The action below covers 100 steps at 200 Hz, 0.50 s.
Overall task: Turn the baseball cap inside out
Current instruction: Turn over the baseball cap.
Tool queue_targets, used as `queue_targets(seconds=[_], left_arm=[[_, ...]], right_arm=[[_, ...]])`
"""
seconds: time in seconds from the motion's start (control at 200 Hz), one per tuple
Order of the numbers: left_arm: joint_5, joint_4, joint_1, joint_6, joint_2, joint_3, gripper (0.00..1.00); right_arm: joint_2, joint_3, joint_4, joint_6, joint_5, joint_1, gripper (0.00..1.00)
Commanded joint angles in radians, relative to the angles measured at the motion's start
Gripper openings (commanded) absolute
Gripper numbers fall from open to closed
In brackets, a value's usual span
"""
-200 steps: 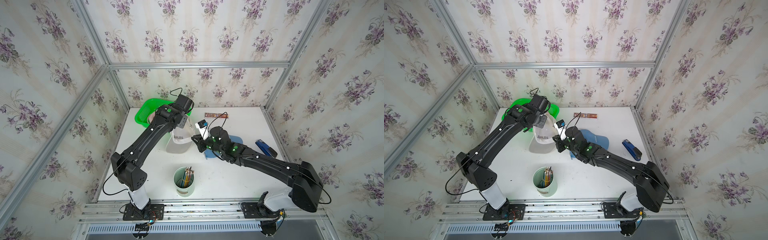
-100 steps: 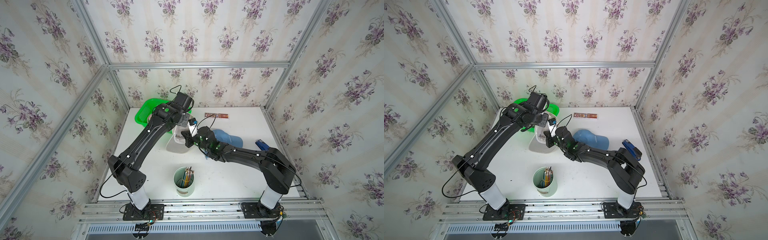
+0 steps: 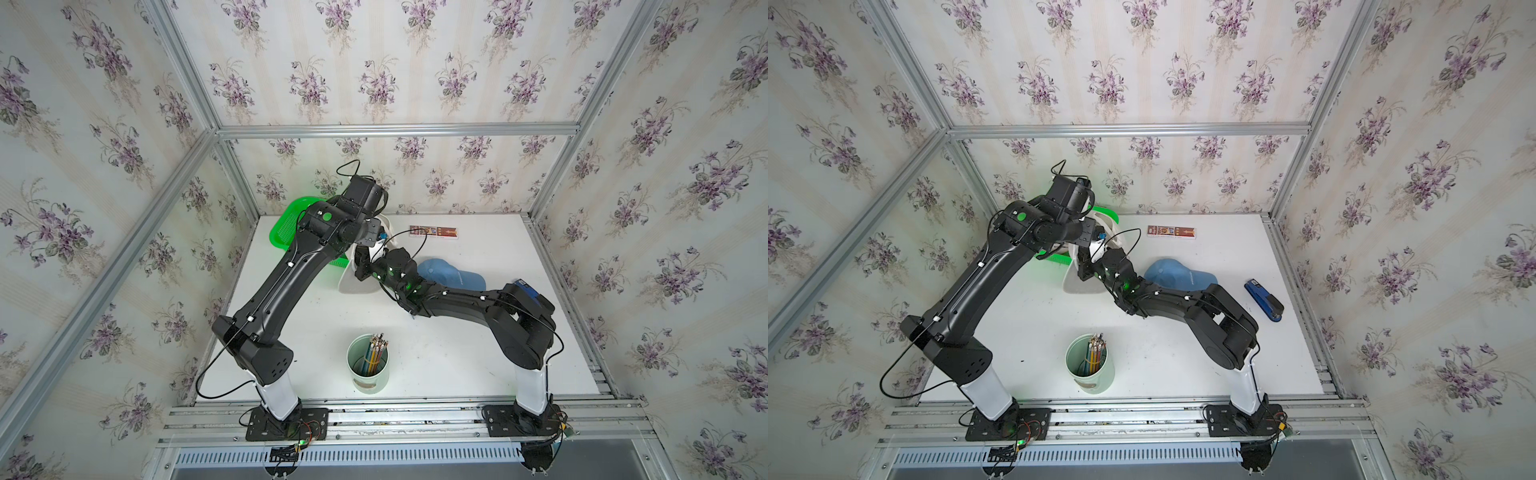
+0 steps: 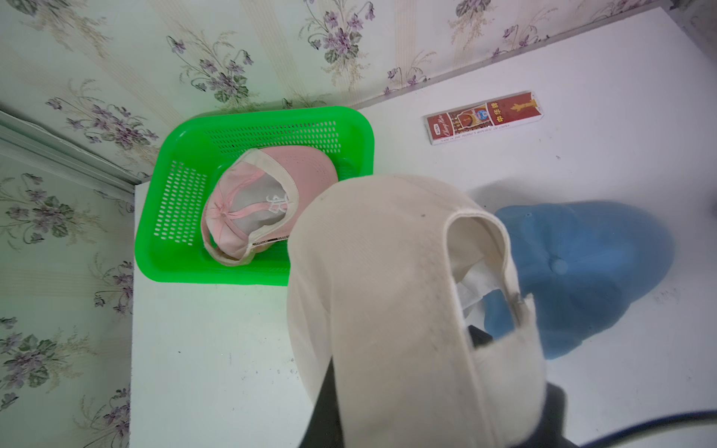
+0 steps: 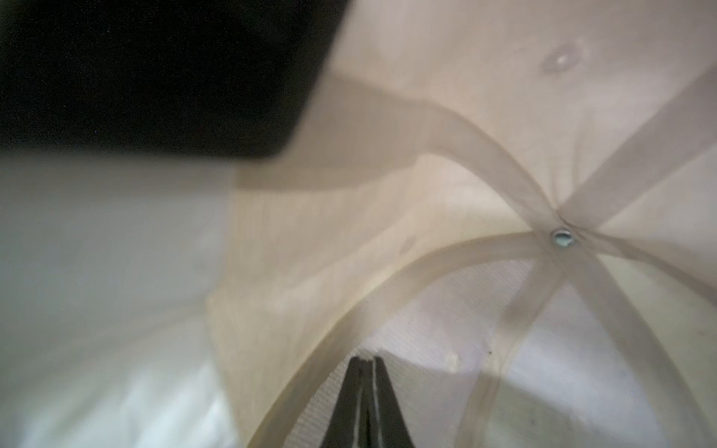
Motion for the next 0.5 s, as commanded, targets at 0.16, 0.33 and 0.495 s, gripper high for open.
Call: queue_targets(seconds=[0.16,0.33,0.495], left_arm=[[0.121,-0.015,-0.016,0.010,-0.018,-0.009,0.00],[0.077,0.011,0.062,0.000,-0.016,-0.037,0.00],[0.078,0.047,0.083,-0.006,-0.013,-0.054,0.00]], right_arm=[[-0.024,0.009,-0.108,-0.032,-0.026,0.003,0.28],[-0.205,-0.177,-0.090,-0.052,0.002,0.002,0.39],[-0.323,-0.286,-0.119,-0.065,0.035,0.002,0.44]])
